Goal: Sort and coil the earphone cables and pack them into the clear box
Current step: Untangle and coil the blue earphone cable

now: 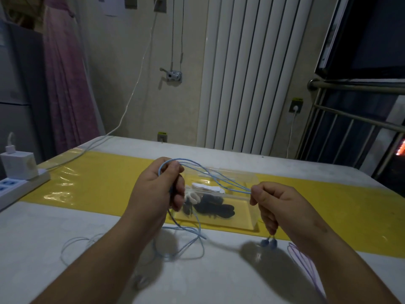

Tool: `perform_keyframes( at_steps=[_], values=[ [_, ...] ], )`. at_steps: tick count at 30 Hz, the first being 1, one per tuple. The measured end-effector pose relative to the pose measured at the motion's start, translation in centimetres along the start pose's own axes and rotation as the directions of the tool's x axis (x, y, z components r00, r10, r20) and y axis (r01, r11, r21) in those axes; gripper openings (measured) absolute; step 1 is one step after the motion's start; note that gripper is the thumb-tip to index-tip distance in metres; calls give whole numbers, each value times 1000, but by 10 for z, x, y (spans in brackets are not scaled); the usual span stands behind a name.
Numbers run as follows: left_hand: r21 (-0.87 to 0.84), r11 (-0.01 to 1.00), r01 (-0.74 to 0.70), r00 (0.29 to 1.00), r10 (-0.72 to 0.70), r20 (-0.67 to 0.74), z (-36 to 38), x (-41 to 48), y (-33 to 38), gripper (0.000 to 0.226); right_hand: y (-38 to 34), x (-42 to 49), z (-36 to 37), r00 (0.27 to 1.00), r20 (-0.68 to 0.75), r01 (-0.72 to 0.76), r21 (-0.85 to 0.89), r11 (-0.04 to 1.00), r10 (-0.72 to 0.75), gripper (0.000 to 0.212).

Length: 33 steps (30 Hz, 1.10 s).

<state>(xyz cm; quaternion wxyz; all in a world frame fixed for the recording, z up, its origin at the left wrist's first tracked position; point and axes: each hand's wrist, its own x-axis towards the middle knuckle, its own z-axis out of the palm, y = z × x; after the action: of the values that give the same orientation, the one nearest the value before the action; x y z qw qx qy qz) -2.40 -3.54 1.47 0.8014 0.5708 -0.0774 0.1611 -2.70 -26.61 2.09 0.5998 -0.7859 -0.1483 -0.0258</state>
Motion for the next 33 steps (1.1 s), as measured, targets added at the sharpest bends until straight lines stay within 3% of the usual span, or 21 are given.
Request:
perform_keyframes(
  at_steps=[4,9,15,21,23,28,33],
  values=[
    [-8,1000,-18,999,17,-36,-7,5,2,22,5,2,-6,998,17,-57,-198,979,62,31],
    [53,997,53,998,-55,39,-11,7,2,11,6,2,0,999,-28,-39,-227,973,34,35],
    [229,971,76,993,-94,70,-6,3,-1,26,-1,0,14,990,-89,-105,39,994,108,37],
    [532,833,-152,957,-12,291,-11,-1,0,13,-5,-1,15,982,-164,-58,199,978,92,28],
    [474,875,-95,957,-50,285,-11,-2,2,6,-3,0,15,980,-180,-44,197,979,81,28],
    [296,955,38,950,-126,285,-5,-7,5,22,2,1,19,984,-174,2,147,989,24,27],
    [153,980,127,920,-174,351,-4,-8,8,24,4,2,21,989,-145,-20,139,990,40,28]
  ],
)
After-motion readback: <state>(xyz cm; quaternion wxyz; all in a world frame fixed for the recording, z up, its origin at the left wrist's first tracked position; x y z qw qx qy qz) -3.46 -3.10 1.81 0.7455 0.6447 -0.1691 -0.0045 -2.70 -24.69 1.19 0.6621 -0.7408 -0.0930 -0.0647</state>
